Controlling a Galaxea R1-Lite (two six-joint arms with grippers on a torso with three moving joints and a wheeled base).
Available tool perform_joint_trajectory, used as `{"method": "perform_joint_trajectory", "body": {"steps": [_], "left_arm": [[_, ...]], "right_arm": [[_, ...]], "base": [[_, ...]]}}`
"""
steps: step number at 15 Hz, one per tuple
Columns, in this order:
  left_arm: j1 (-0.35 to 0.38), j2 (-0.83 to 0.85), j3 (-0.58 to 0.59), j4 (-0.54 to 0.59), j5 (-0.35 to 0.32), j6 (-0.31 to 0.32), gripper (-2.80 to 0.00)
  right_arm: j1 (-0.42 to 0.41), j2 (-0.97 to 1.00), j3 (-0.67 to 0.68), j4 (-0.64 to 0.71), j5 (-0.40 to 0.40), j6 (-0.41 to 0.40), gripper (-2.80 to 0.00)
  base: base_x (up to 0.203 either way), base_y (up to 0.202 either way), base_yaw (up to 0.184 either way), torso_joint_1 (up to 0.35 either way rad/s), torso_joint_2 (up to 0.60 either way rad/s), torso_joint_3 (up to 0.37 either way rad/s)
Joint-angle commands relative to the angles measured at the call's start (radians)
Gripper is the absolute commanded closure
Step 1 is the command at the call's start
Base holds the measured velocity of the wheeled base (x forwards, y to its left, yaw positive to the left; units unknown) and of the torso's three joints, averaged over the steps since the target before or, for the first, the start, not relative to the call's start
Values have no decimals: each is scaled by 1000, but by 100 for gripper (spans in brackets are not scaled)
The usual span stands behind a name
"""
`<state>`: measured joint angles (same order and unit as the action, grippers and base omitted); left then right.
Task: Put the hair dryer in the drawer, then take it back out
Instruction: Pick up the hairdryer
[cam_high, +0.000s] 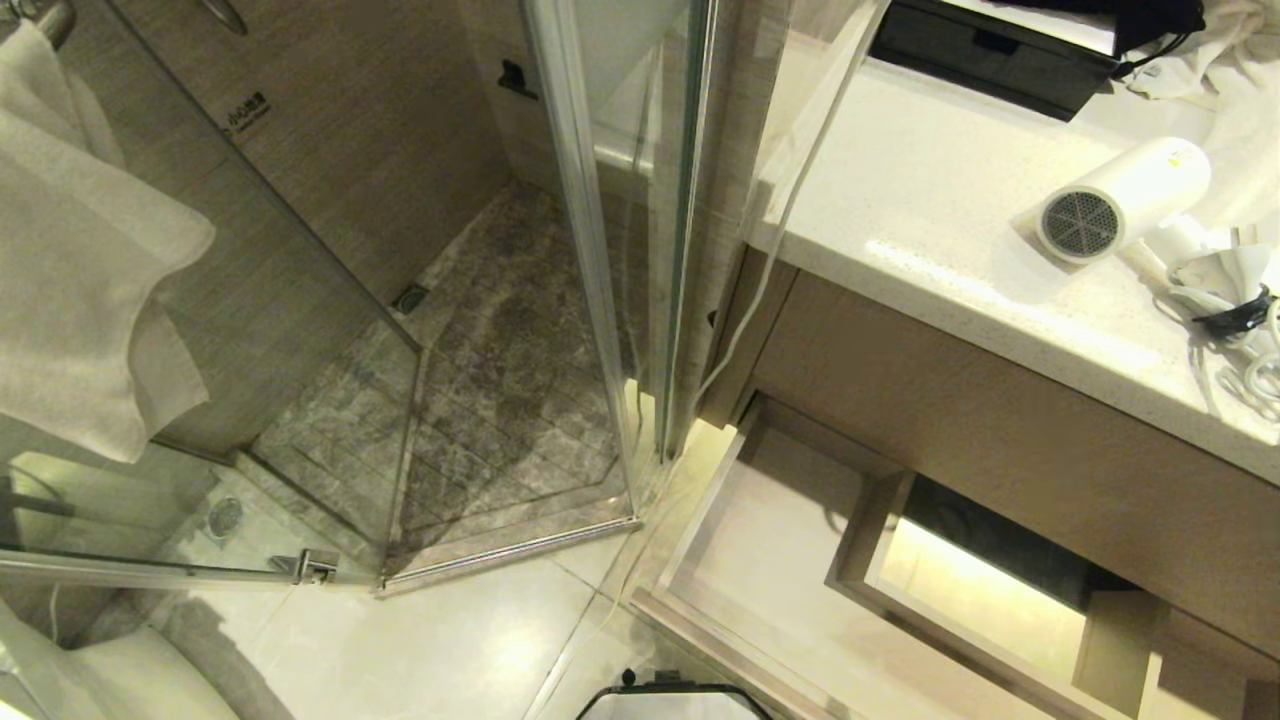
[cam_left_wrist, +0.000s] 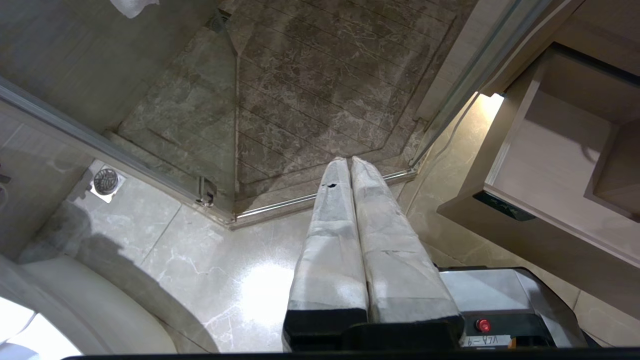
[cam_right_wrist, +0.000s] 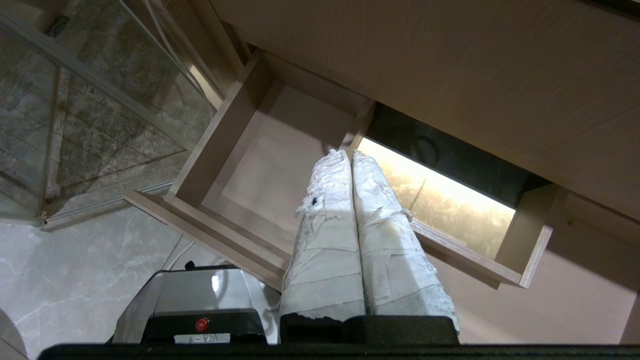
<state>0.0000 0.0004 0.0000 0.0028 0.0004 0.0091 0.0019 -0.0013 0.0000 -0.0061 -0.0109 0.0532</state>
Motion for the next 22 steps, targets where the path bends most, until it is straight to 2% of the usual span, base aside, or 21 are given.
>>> {"method": "perform_joint_trajectory", "body": {"steps": [1,22], "left_arm": [[0,0,0,0,0,0,0],[0,0,0,0,0,0,0]], "right_arm": [[0,1,0,0,0,0,0],[0,1,0,0,1,-1,0]], "base": [[0,0,0,0,0,0],[0,0,0,0,0,0]]}}
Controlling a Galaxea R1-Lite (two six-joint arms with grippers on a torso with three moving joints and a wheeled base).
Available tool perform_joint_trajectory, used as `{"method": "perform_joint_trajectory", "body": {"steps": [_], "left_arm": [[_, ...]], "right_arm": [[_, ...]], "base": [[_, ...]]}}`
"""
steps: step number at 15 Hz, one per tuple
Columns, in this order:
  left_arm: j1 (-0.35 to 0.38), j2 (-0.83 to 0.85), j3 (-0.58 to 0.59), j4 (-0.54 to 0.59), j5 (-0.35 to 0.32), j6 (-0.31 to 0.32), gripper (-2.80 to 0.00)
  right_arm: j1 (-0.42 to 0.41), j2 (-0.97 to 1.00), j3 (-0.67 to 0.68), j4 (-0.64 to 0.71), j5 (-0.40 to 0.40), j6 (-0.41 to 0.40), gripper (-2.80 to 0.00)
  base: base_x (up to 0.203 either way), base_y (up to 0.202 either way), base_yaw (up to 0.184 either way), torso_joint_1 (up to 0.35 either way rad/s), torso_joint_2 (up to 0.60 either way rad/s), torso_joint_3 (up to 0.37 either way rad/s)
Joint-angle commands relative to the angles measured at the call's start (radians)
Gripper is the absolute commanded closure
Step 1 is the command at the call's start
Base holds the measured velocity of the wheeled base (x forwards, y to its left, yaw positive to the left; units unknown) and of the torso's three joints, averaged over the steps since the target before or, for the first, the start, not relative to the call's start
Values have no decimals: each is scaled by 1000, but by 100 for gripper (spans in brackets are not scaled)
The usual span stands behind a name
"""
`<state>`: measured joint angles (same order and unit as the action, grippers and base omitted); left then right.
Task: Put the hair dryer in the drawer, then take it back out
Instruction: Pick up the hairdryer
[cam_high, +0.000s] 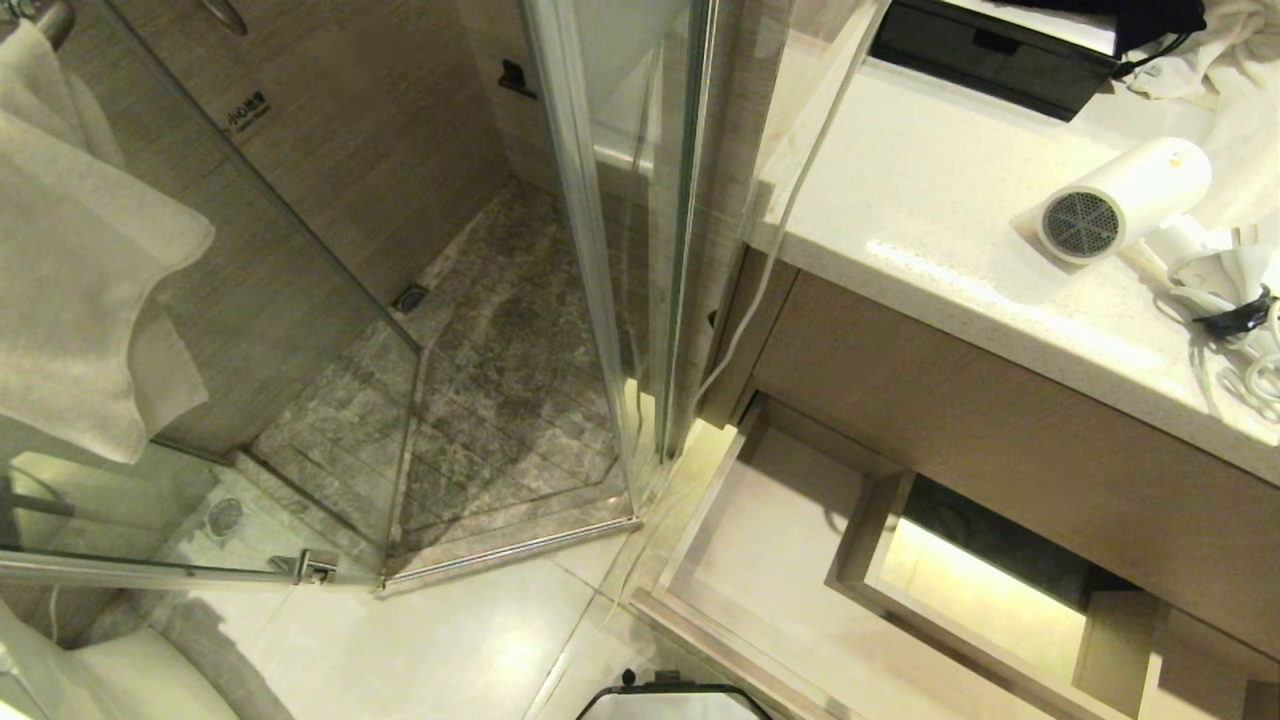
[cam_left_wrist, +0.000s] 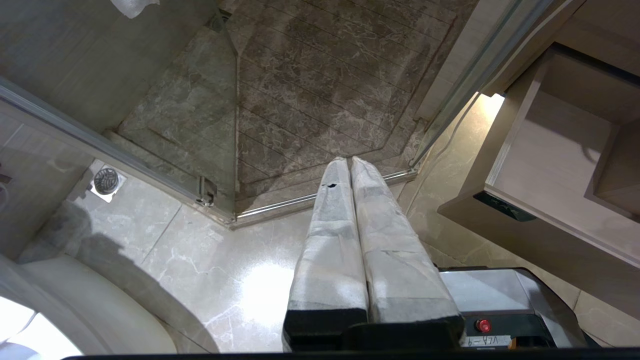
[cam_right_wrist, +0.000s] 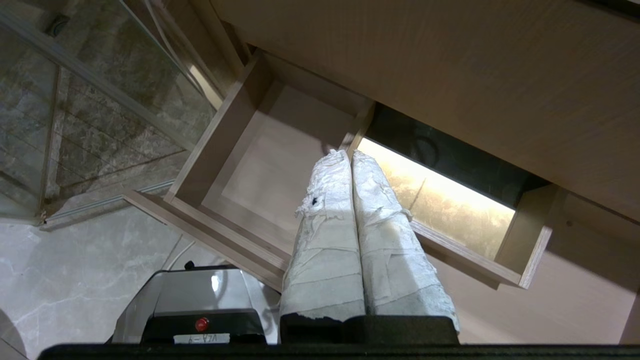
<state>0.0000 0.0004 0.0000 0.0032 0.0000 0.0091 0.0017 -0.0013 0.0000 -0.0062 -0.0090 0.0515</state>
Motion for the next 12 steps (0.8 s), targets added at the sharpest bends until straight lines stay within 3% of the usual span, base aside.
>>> {"method": "perform_joint_trajectory", "body": {"steps": [1,8,12], "left_arm": [[0,0,0,0,0,0,0],[0,0,0,0,0,0,0],[0,0,0,0,0,0,0]], "right_arm": [[1,1,0,0,0,1,0],[1,1,0,0,0,1,0],[1,1,0,0,-2,1,0]], "base": [[0,0,0,28,4,32],[0,0,0,234,-20,212],[0,0,0,89,-17,74]]}}
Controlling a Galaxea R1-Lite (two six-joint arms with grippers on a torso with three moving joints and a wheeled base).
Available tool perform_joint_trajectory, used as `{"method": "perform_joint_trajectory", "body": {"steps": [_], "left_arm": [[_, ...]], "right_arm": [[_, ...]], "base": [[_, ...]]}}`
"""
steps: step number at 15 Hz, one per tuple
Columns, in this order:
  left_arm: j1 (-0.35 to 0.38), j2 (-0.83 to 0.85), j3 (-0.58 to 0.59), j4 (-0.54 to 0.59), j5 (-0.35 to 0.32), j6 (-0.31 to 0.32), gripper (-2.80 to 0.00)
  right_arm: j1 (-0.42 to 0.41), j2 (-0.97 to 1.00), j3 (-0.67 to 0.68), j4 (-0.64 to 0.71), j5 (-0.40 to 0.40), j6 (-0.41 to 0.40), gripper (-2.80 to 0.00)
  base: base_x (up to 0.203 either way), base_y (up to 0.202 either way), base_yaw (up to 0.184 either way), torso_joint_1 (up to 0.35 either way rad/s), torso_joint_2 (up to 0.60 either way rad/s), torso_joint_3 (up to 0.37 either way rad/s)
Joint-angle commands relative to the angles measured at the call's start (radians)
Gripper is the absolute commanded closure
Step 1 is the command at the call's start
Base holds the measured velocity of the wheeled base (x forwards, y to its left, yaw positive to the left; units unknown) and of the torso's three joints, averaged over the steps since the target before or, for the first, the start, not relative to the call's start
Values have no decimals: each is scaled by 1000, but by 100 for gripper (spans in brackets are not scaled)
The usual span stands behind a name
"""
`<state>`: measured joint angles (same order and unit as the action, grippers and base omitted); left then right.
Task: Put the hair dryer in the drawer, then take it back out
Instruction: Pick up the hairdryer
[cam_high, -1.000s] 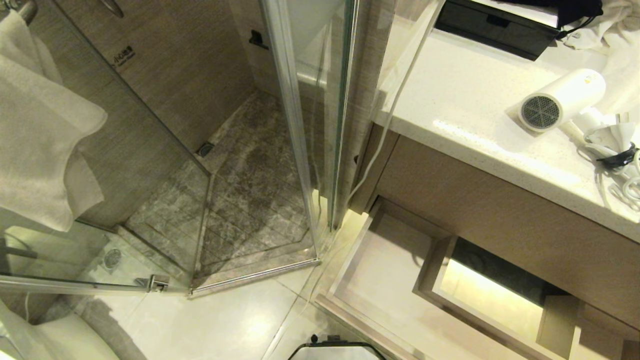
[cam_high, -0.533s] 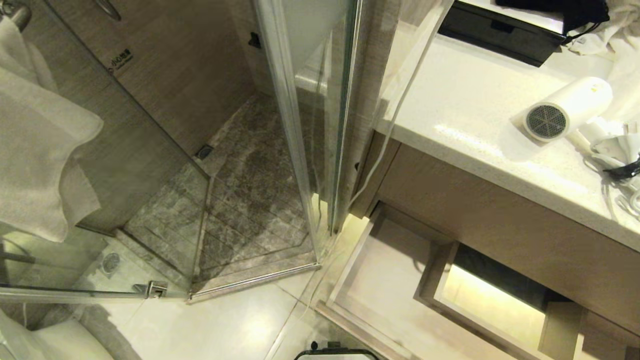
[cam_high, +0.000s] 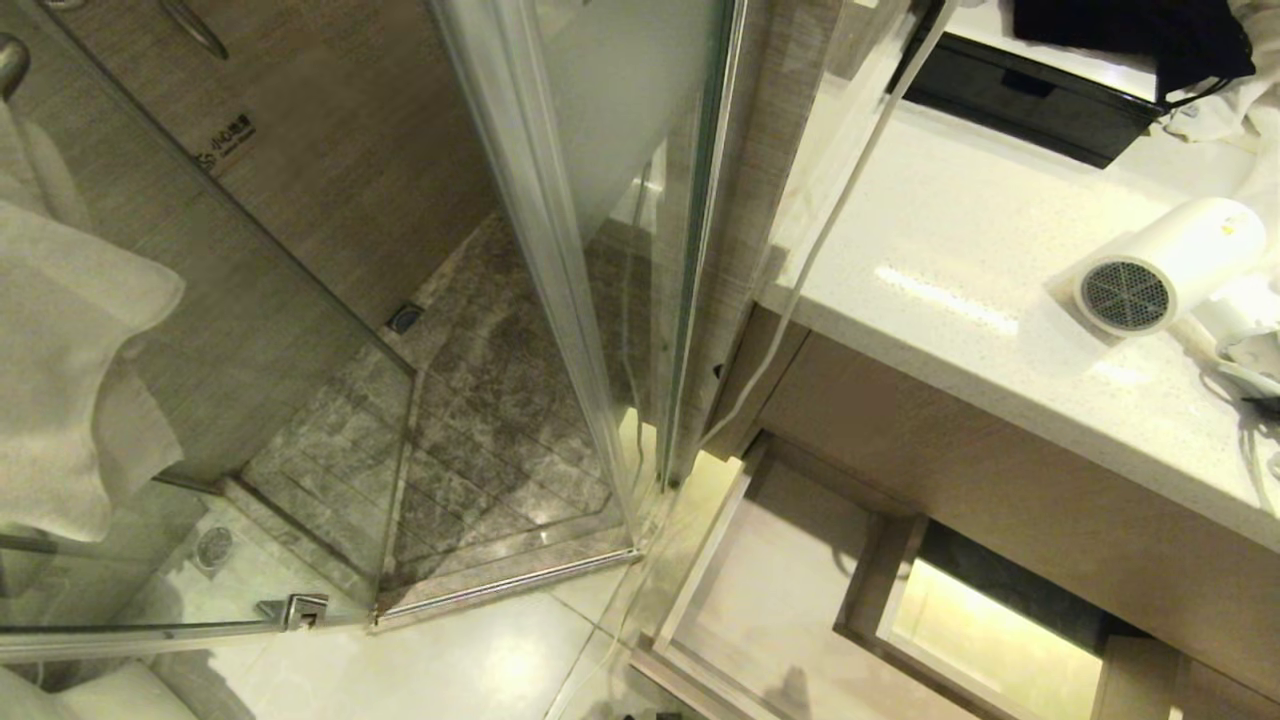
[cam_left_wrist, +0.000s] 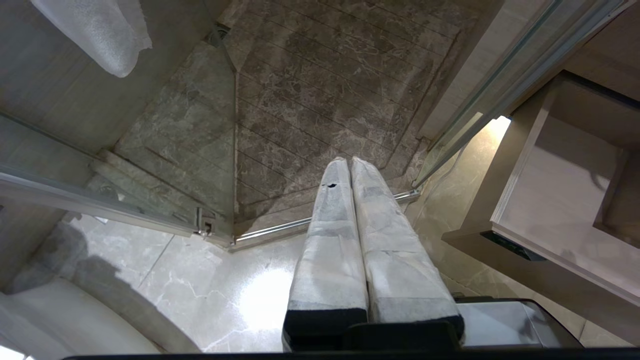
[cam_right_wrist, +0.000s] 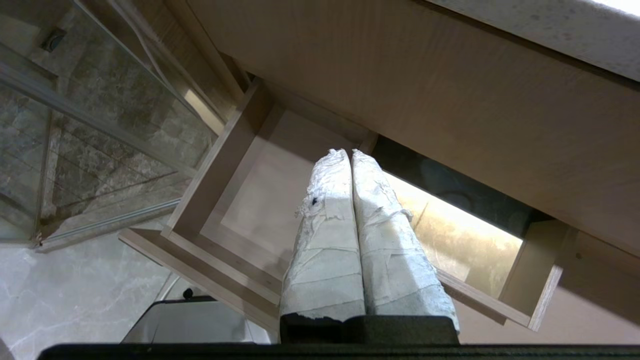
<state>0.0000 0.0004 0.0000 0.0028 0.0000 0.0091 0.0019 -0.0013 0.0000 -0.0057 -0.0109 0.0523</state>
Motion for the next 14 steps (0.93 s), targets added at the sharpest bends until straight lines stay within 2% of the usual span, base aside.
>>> {"method": "perform_joint_trajectory", "body": {"steps": [1,5,10,14], "left_arm": [[0,0,0,0,0,0,0],[0,0,0,0,2,0,0],[0,0,0,0,0,0,0],[0,0,0,0,0,0,0]], "right_arm": [[0,1,0,0,2,-1,0],[1,1,0,0,2,0,0],[1,1,0,0,1,0,0],[1,1,0,0,2,0,0]], "base": [[0,0,0,0,0,0],[0,0,0,0,0,0],[0,0,0,222,-75,147],[0,0,0,70,-25,36]]}}
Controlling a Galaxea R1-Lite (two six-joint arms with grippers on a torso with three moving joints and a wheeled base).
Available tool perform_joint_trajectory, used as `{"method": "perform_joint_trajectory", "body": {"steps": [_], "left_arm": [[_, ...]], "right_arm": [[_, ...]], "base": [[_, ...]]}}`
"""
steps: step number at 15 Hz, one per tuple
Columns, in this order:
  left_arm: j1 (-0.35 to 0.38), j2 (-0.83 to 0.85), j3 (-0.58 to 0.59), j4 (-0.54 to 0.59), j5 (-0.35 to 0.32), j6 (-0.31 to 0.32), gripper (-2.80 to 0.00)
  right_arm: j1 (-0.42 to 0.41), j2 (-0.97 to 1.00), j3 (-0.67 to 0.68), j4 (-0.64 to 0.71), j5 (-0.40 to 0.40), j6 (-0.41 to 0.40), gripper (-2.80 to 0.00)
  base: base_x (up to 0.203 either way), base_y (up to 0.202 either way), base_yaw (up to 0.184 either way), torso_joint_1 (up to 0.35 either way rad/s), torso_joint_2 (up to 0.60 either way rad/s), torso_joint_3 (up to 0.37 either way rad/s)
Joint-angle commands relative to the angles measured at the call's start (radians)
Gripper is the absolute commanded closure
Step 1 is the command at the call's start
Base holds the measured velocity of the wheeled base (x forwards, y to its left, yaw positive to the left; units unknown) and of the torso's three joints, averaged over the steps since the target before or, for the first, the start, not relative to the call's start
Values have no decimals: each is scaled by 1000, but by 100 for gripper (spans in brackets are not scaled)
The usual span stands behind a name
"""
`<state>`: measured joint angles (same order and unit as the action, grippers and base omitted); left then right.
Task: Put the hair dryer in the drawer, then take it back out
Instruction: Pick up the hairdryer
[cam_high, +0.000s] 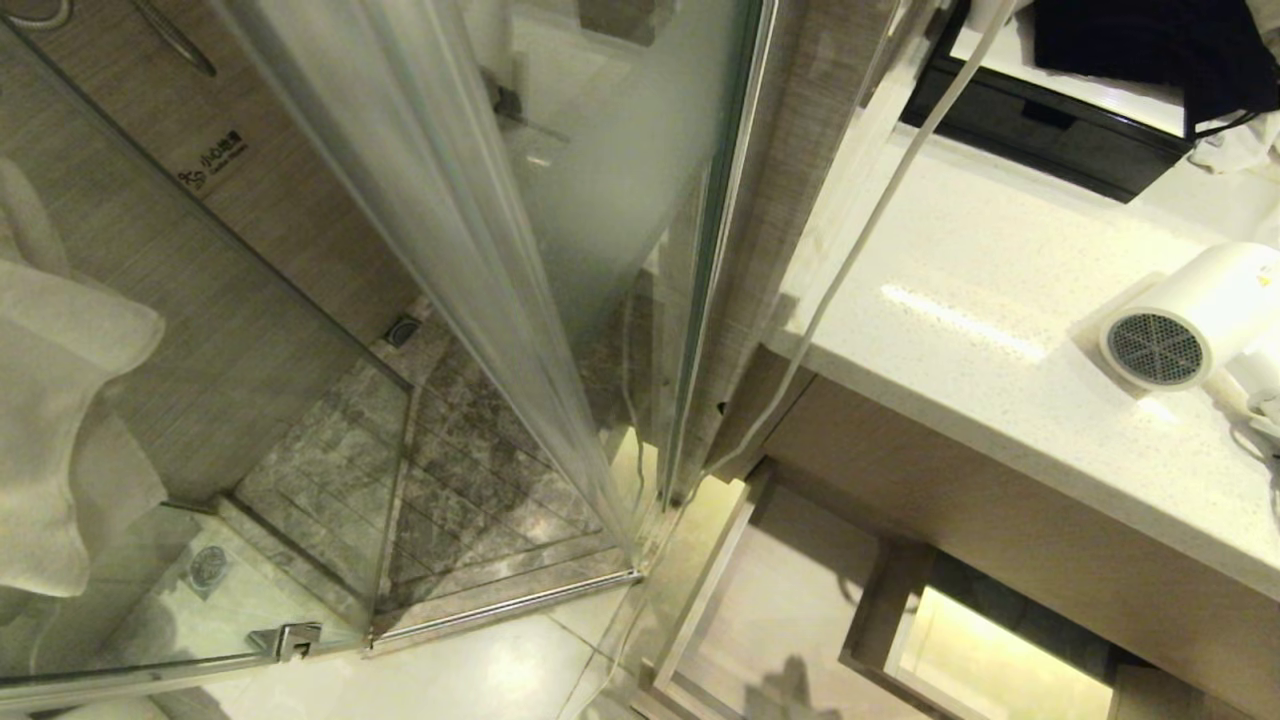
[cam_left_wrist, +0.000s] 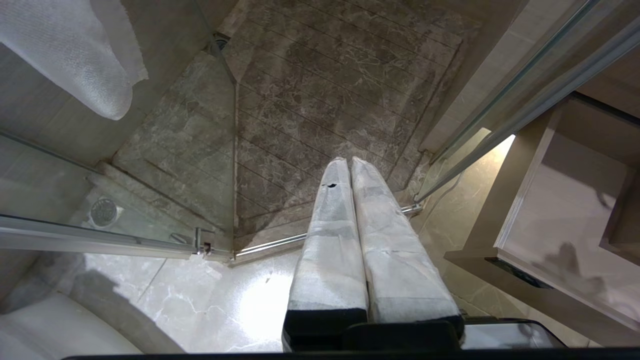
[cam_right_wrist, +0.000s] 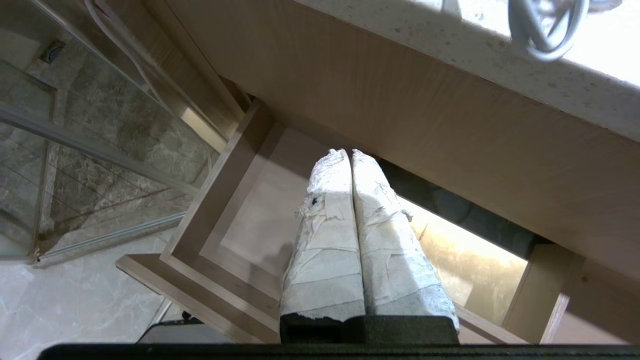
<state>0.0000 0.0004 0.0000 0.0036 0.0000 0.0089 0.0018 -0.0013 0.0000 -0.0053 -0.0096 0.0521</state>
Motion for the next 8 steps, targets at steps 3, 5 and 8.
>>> {"method": "perform_joint_trajectory", "body": {"steps": [3,5,8], "left_arm": [[0,0,0,-1,0,0,0],[0,0,0,-1,1,0,0],[0,0,0,-1,0,0,0]], "right_arm": [[0,1,0,-1,0,-1,0],[1,1,0,-1,0,0,0],[1,1,0,-1,0,0,0]], "base": [[0,0,0,213,-111,115],[0,0,0,158,-53,69],[0,0,0,29,-17,21]]}}
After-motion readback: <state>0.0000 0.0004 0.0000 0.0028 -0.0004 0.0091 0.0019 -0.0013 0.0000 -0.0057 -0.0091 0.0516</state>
